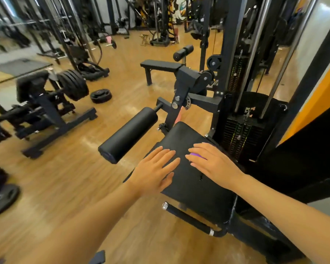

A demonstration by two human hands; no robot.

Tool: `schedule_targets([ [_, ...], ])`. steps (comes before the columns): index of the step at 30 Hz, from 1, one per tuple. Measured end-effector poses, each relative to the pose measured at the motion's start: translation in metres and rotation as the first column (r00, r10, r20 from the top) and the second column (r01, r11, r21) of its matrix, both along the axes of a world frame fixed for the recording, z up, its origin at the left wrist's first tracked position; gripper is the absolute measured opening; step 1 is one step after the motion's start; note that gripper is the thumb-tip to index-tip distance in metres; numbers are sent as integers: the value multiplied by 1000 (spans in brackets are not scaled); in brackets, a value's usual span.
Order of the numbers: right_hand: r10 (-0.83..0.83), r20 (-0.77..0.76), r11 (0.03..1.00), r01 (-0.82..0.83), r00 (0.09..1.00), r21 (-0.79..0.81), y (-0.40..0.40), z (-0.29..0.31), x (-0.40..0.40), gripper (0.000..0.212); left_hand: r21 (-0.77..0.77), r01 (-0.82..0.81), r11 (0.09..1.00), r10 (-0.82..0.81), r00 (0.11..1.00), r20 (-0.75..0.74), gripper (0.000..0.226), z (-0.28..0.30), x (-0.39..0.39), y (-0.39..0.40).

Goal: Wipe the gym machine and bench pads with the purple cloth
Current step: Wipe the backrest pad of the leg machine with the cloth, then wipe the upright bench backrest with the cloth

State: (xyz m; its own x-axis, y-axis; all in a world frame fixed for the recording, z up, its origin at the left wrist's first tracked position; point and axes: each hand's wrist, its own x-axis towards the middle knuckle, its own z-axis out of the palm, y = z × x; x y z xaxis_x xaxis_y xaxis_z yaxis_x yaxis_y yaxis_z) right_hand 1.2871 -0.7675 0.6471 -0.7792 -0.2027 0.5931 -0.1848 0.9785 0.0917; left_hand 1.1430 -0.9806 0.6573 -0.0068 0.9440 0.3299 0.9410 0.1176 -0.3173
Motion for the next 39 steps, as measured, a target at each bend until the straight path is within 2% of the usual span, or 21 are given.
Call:
schedule_targets([
  [5, 199, -26, 980, -200, 980, -22, -34, 0, -40, 36, -18, -207, 978, 207, 978, 3, 45, 4, 5, -55],
  [9, 403, -47, 915, -403, 914, -3, -57, 7, -58, 35, -7, -411, 912, 411, 911, 36, 47, 3, 33, -100],
  [12, 549, -39, 836, -547, 835, 51, -76, 4, -63, 31, -64, -578, 813, 581, 813, 35, 49, -5, 69, -128],
  [15, 665, -14, 746, -665, 747, -10, -104, -2, -63, 34, -101, -717, 690, 722, 692, 23, 47, -5, 110, -152],
  [19, 774, -32, 627, -773, 632, -96, -158, -4, -57, 37, -74, -850, 522, 853, 521, 35, 45, 9, 169, -187],
  [22, 855, -95, 498, -858, 510, -129, -209, 1, -50, 45, -92, -914, 396, 918, 393, 50, 46, 16, 209, -225],
  [24, 899, -102, 410, -900, 426, -144, -243, 2, -45, 39, -80, -947, 311, 950, 309, 41, 48, 19, 236, -248],
  [27, 938, -63, 329, -933, 341, -145, -291, 2, -39, 27, -36, -974, 225, 974, 224, 22, 47, 26, 271, -274],
  [31, 979, -59, 186, -974, 195, -133, -355, 7, -28, 32, 44, -994, 102, 993, 104, 49, 46, 24, 306, -316],
  [34, 990, -71, 110, -982, 122, -153, -407, 13, -18, 49, 76, -995, 62, 993, 69, 99, 45, 13, 322, -361],
  [39, 995, -93, 27, -995, 36, -95, -501, 11, -21, 33, 195, -981, 19, 995, 37, 90, 42, 8, 329, -442],
])
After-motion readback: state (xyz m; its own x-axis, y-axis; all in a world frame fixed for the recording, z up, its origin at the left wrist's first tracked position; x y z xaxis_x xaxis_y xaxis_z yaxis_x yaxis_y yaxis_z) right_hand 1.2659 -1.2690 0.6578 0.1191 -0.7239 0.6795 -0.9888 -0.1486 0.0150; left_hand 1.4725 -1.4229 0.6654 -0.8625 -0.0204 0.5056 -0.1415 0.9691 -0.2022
